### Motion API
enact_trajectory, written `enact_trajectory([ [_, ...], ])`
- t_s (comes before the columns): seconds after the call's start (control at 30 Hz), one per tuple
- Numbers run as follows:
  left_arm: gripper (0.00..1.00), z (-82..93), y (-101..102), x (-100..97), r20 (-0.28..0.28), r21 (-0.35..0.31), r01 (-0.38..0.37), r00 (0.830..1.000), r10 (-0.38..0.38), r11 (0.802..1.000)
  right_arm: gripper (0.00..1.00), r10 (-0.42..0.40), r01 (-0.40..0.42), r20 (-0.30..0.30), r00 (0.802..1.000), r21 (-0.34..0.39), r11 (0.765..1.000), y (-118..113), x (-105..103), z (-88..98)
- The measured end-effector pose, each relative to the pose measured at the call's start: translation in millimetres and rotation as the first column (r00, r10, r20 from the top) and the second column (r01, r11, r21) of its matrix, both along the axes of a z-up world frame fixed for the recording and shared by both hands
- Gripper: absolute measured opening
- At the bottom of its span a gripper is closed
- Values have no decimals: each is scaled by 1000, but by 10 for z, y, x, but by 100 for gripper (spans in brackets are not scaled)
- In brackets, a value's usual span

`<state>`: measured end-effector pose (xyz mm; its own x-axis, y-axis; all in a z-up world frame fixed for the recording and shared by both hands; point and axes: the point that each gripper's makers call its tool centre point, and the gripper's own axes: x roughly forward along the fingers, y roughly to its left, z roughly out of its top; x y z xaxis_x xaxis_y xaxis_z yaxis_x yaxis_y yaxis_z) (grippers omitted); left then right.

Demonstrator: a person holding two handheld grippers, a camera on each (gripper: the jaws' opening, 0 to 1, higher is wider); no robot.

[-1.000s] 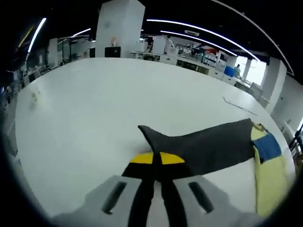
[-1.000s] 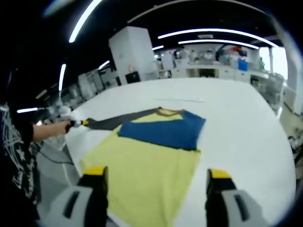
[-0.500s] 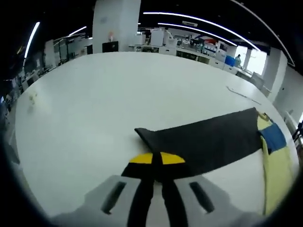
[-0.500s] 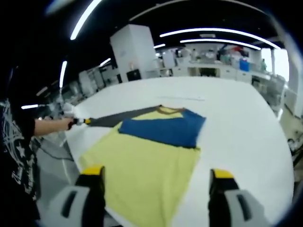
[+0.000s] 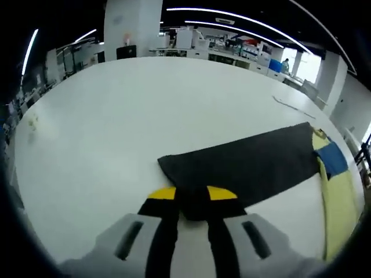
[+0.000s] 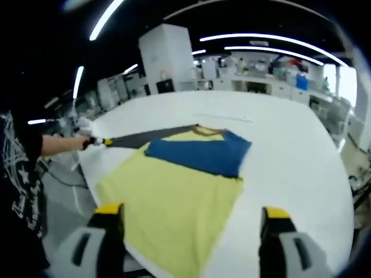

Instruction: Fold the garment on the visible template until the final outline fits inside the template.

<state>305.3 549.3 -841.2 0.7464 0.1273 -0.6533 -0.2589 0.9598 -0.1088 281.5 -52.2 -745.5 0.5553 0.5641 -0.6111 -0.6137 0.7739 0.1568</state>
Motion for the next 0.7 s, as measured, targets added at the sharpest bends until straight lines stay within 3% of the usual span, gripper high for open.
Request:
enact_trajectory([
  [0.1,0,-18,20,-22,-13,-12,-17,1000,17,1000,97,-9,9,-4,1000,-2,1000,-33,-9,-13],
  [0.3,0,-26,24,-19,-37,28,-13,999,14,1000,97,-12,12,-1,1000,-3,1000,-51,-32,-20],
  [0.7,0,84,11,-18,-15,31,-8,1000,9,999,99,27,-26,18,999,-20,999,-35,-82,3],
])
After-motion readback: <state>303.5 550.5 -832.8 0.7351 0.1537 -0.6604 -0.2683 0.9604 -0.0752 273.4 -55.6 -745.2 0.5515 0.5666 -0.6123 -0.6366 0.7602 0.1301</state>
